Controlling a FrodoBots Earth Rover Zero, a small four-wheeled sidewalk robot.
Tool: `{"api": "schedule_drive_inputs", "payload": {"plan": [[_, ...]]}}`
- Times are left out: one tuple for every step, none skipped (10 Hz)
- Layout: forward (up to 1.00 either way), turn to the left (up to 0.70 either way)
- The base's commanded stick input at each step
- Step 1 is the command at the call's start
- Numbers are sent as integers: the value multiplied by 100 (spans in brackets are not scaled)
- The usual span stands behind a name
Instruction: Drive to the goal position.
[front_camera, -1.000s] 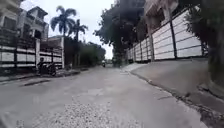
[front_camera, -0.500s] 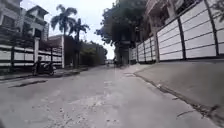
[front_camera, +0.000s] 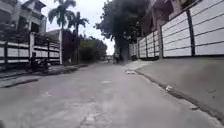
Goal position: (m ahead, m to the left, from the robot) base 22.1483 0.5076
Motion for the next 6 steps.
{"api": "schedule_drive_inputs", "payload": {"plan": [[100,0],[100,0],[100,0],[100,0],[100,0],[100,0]]}}
